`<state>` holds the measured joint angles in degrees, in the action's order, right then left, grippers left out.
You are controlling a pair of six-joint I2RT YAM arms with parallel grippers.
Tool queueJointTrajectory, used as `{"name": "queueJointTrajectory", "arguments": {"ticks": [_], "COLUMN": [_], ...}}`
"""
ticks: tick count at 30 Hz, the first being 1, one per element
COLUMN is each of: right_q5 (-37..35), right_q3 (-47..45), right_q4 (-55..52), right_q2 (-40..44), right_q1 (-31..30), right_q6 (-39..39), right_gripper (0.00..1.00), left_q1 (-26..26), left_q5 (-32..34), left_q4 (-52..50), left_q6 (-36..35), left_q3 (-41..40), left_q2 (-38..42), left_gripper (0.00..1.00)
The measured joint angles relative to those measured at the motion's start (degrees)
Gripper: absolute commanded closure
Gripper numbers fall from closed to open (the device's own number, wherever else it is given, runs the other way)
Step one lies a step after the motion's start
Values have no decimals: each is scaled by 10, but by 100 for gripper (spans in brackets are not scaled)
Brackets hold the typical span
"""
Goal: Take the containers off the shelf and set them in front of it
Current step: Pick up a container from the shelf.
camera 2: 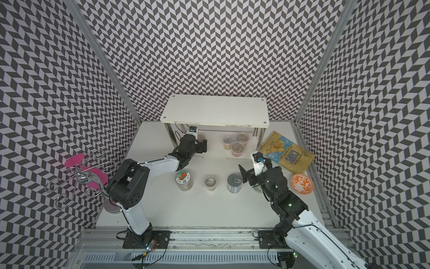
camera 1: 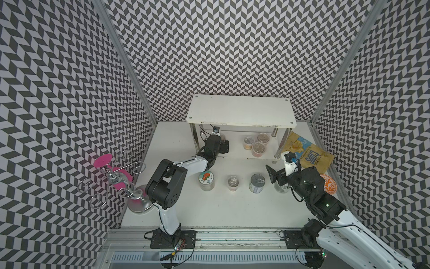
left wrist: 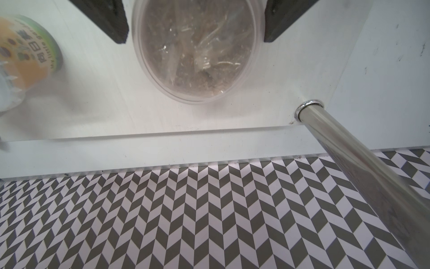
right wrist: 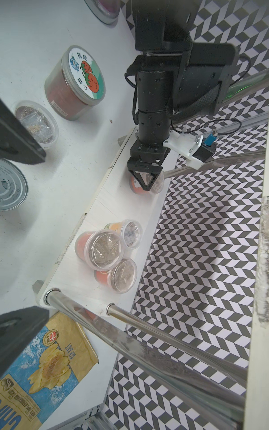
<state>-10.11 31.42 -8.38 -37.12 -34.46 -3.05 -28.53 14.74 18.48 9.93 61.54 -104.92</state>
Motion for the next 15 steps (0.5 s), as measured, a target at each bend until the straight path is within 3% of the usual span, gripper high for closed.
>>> {"name": "queueJointTrajectory", "arguments": {"ticks": [9,15], "right_q5": [-6,-6], "right_q3": [0,0], "right_q4": [-3,-3], "right_q2": [2,4], "right_q1": [0,1], "right_q6": [-2,-2], "right_gripper": [0,0], "left_q1": [10,14], "left_q5": [-30,-43], "left_q4": [21,21], "left_q6": [-15,-29], "left_q3": [5,5], "left_q2": [-10,-10], "left_gripper": [21,22]}}
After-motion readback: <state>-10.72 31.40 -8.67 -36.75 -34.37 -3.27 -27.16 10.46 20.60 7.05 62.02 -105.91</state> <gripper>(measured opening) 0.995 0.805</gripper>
